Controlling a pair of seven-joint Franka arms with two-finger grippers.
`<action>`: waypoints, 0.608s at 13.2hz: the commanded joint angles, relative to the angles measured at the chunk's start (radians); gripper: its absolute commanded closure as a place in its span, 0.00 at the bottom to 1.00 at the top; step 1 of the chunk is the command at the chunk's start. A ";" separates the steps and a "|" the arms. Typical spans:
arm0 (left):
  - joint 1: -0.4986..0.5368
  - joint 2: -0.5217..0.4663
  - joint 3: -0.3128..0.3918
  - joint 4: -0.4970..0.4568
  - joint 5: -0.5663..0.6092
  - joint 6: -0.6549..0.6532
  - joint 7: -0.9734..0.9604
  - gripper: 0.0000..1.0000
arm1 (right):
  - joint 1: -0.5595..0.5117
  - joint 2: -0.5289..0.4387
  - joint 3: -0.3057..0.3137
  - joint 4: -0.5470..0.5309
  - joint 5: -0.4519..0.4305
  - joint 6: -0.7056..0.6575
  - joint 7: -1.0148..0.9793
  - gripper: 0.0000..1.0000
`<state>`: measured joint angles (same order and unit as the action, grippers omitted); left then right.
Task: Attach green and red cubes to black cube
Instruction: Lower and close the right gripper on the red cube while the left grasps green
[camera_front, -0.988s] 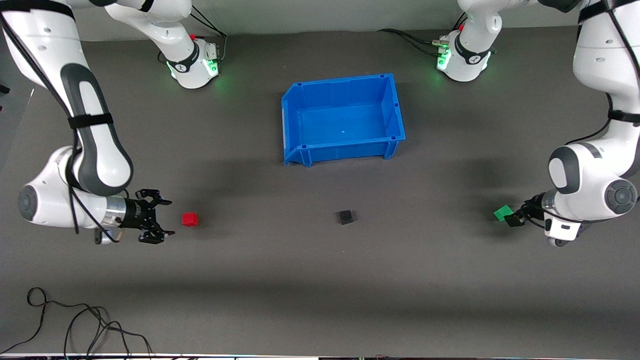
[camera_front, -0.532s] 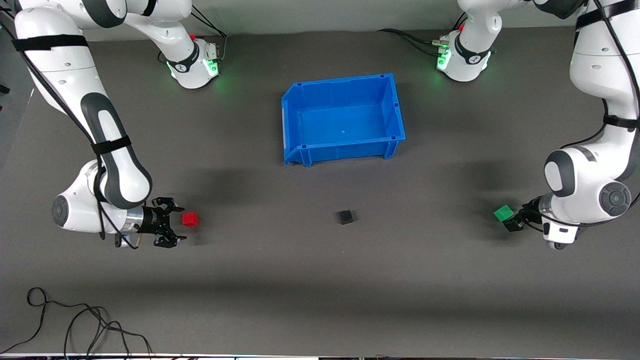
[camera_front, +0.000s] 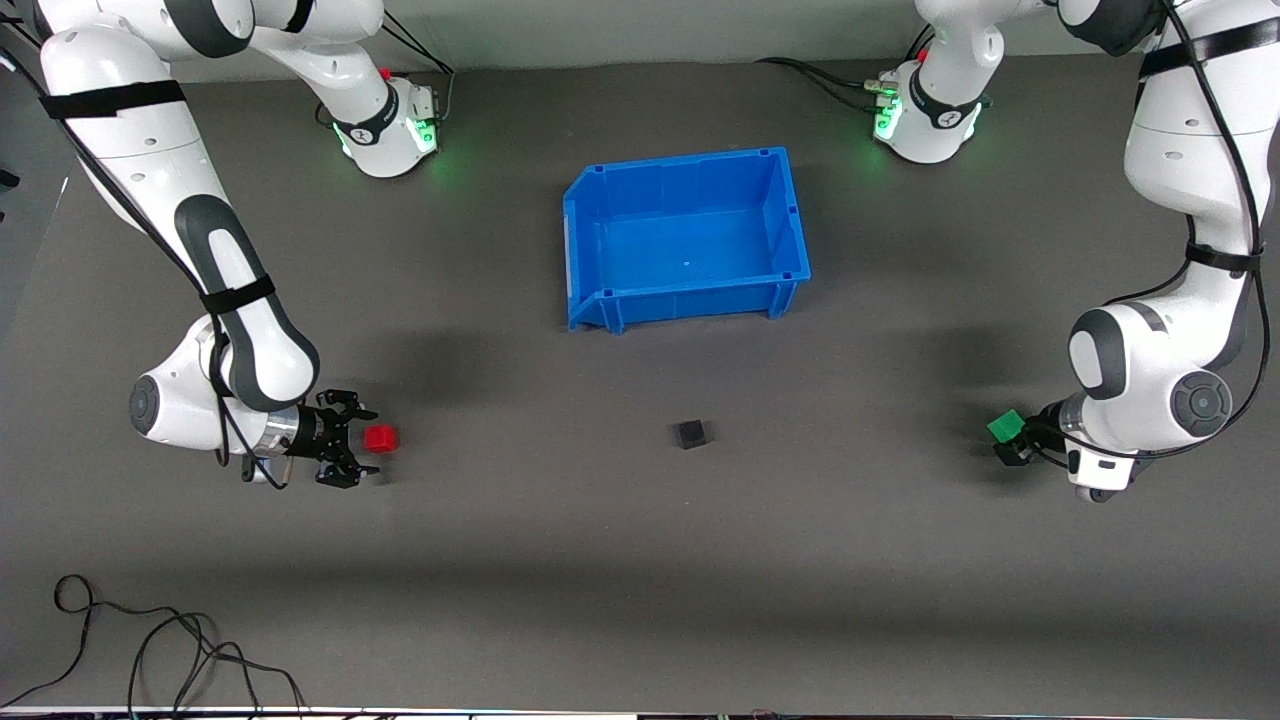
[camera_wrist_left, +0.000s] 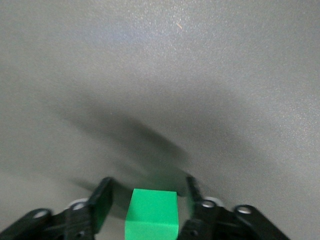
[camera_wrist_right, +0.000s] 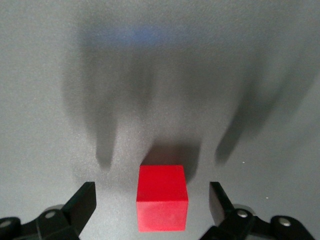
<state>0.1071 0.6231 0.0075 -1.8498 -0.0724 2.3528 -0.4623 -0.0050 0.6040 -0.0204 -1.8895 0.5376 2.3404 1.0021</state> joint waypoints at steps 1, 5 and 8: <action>-0.018 -0.005 0.006 0.000 -0.009 -0.004 -0.012 0.60 | 0.008 -0.021 -0.004 -0.026 0.031 0.017 -0.031 0.23; -0.026 -0.009 0.006 0.000 -0.006 -0.010 -0.010 0.78 | 0.008 -0.032 -0.004 -0.023 0.031 0.010 -0.027 0.69; -0.023 -0.022 0.006 0.006 -0.007 -0.017 -0.007 0.98 | 0.010 -0.046 -0.003 -0.008 0.030 -0.030 -0.016 0.71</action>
<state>0.0951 0.6208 0.0053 -1.8453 -0.0737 2.3523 -0.4623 -0.0045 0.5957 -0.0201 -1.8897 0.5389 2.3364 1.0020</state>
